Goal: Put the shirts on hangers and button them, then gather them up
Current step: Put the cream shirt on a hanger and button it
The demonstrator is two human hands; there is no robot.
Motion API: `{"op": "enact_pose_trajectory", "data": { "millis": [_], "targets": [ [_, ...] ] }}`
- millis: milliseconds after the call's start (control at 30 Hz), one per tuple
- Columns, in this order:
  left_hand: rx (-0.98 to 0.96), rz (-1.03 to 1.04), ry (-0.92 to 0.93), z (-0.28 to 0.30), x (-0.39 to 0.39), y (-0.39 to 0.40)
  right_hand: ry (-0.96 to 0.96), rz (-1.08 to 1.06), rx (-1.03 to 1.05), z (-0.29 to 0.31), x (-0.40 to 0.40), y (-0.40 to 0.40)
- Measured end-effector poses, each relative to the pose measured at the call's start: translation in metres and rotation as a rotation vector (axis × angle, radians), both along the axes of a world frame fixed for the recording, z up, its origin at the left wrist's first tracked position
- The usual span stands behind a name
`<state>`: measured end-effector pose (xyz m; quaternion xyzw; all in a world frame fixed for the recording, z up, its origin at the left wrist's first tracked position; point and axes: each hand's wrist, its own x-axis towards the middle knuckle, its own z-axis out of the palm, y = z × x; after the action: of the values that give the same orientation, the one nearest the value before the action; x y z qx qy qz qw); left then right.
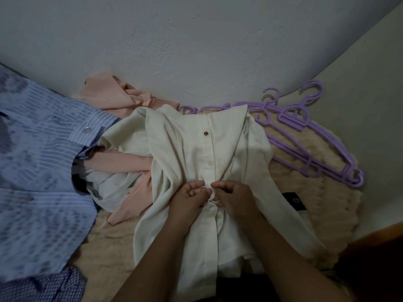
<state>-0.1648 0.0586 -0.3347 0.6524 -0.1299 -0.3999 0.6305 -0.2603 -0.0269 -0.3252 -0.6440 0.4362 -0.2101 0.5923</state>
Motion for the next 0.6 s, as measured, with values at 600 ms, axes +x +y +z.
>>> {"op": "enact_pose_trajectory", "data": {
  "millis": [600],
  "targets": [
    [0.003, 0.003, 0.254, 0.013, 0.004, -0.002, -0.049, -0.019, 0.106, 0.004, 0.001, 0.0]
  ]
}}
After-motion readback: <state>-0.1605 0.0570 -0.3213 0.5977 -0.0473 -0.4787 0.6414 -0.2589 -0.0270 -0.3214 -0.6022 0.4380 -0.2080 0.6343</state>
